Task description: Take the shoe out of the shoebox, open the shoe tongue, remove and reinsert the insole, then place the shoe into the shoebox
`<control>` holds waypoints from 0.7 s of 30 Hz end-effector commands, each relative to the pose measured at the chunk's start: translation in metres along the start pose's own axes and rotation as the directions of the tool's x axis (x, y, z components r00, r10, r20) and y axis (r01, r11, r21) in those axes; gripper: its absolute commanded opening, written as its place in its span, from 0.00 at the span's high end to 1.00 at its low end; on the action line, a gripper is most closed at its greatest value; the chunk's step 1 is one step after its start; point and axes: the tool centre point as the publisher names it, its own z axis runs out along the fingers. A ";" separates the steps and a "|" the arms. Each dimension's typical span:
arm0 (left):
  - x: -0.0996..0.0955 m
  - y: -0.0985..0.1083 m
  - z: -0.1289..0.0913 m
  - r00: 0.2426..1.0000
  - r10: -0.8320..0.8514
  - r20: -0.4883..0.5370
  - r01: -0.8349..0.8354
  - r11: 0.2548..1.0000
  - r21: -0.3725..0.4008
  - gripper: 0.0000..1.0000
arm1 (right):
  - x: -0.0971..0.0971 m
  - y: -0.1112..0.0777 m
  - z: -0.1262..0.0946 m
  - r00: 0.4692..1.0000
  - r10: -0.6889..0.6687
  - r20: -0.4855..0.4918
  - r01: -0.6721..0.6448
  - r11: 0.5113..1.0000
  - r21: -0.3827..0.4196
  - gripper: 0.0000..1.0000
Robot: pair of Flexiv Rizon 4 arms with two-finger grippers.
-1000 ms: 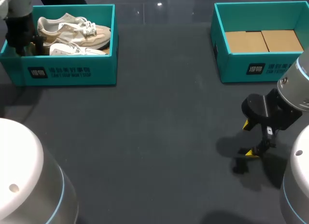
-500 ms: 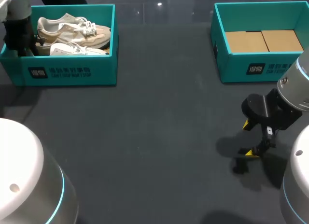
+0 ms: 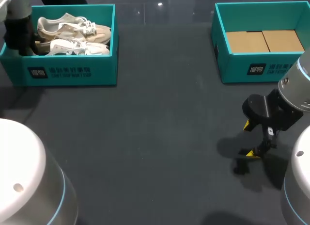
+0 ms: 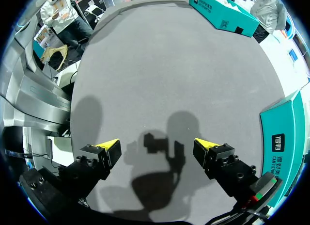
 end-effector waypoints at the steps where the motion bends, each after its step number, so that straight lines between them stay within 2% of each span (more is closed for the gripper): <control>1: 0.006 -0.011 -0.013 1.000 0.007 0.001 -0.007 0.999 -0.032 1.00 | 0.001 0.000 0.000 1.000 0.000 0.002 0.000 1.000 0.000 0.00; 5: 0.011 -0.007 -0.023 1.000 -0.005 0.010 0.006 0.999 -0.046 1.00 | 0.001 0.000 0.000 1.000 0.000 0.002 0.000 1.000 0.000 0.00; 10: 0.020 -0.004 -0.044 0.998 0.007 0.069 -0.004 0.999 -0.039 1.00 | 0.001 0.000 0.000 1.000 0.000 0.002 0.000 1.000 0.000 0.00; 21: 0.032 -0.007 -0.105 0.999 -0.006 0.036 0.009 0.998 -0.061 1.00 | 0.001 0.000 0.000 1.000 0.000 0.002 0.000 1.000 0.000 0.00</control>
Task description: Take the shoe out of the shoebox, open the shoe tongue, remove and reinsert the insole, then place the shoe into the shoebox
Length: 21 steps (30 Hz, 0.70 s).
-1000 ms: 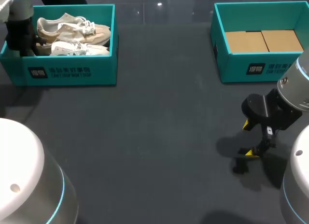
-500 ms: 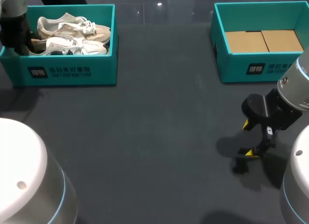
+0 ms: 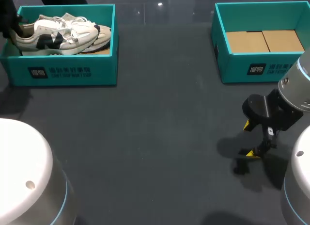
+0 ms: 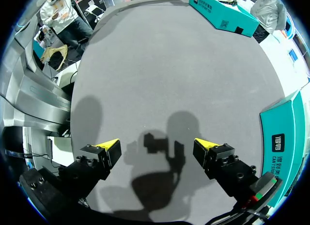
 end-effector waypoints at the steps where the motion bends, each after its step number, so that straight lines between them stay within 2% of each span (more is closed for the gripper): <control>1: 0.000 -0.008 -0.035 1.000 -0.008 -0.027 0.008 1.000 0.006 1.00 | 0.001 0.000 0.000 1.000 0.000 0.002 0.000 1.000 0.000 0.00; 12: 0.006 -0.022 -0.094 0.998 -0.037 -0.042 0.038 0.999 0.002 1.00 | 0.001 0.000 0.000 1.000 0.000 0.002 0.000 1.000 0.000 0.00; 17: 0.007 -0.038 -0.116 0.999 -0.031 -0.041 0.031 0.999 0.013 1.00 | 0.001 0.000 0.000 1.000 0.000 0.002 0.000 1.000 0.000 0.00; 21: 0.001 -0.060 -0.129 0.998 -0.023 -0.061 0.024 1.000 0.002 1.00 | 0.001 0.000 0.000 1.000 0.000 0.002 0.000 1.000 0.000 0.00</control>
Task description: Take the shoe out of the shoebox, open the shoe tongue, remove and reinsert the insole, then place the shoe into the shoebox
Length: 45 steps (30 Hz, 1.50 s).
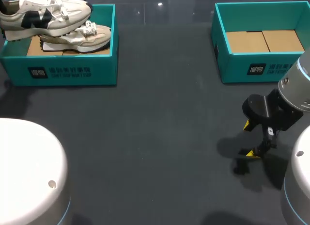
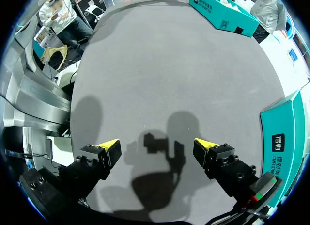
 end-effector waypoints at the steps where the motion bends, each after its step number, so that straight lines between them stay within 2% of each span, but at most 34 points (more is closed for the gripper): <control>1: -0.007 -0.035 -0.023 1.000 -0.005 -0.022 0.005 1.000 -0.028 1.00 | 0.001 0.000 0.000 1.000 0.000 0.002 0.000 1.000 0.000 0.00; 8: -0.030 -0.091 -0.031 1.000 0.018 -0.013 -0.017 0.999 0.027 1.00 | 0.001 0.000 0.000 1.000 0.000 0.002 0.000 1.000 0.000 0.00; 10: -0.040 -0.109 -0.034 0.998 0.055 -0.019 -0.055 0.998 0.012 1.00 | 0.001 0.000 0.000 1.000 0.000 0.002 0.000 1.000 0.000 0.00; 23: -0.040 -0.109 -0.034 0.998 0.055 -0.019 -0.055 0.998 0.012 1.00 | 0.001 0.000 0.000 1.000 0.000 0.002 0.000 1.000 0.000 0.00; 27: -0.057 -0.130 -0.023 0.999 0.029 -0.015 -0.029 0.999 0.019 1.00 | 0.001 0.000 0.000 1.000 0.000 0.002 0.000 1.000 0.000 0.00; 35: -0.092 -0.176 -0.013 0.996 0.084 -0.004 -0.084 0.996 0.043 1.00 | 0.001 0.000 0.000 1.000 0.000 0.002 0.000 1.000 0.000 0.00; 40: -0.120 -0.201 -0.002 0.993 0.108 -0.037 -0.106 0.993 0.047 1.00 | 0.001 0.000 0.000 1.000 0.000 0.002 0.000 1.000 0.000 0.00; 45: -0.144 -0.221 0.013 0.983 0.184 -0.007 -0.182 0.978 0.106 1.00 | 0.001 0.000 0.000 1.000 0.000 0.002 0.000 1.000 0.000 0.00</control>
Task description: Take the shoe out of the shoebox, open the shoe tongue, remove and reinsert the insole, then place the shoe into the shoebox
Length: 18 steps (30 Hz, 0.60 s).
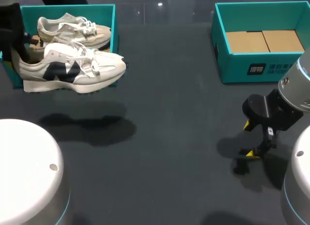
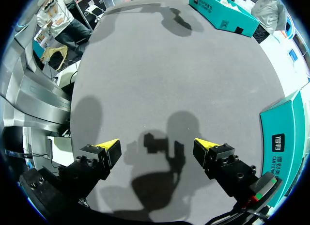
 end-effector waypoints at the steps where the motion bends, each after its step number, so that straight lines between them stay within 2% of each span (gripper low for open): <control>1: -0.020 -0.012 0.013 1.000 0.024 0.001 -0.024 1.000 -0.010 1.00 | 0.001 0.000 0.000 1.000 0.000 0.002 0.000 1.000 0.000 0.00; 13: -0.020 -0.012 0.013 1.000 0.024 0.001 -0.024 1.000 -0.010 1.00 | 0.001 0.000 0.000 1.000 0.000 0.002 0.000 1.000 0.000 0.00; 15: -0.027 -0.019 0.020 0.999 0.038 -0.016 -0.038 0.999 -0.003 1.00 | 0.001 0.000 0.000 1.000 0.000 0.002 0.000 1.000 0.000 0.00; 18: -0.049 -0.031 0.025 0.997 0.048 -0.057 -0.050 0.998 -0.034 1.00 | 0.001 0.000 0.000 1.000 0.000 0.002 0.000 1.000 0.000 0.00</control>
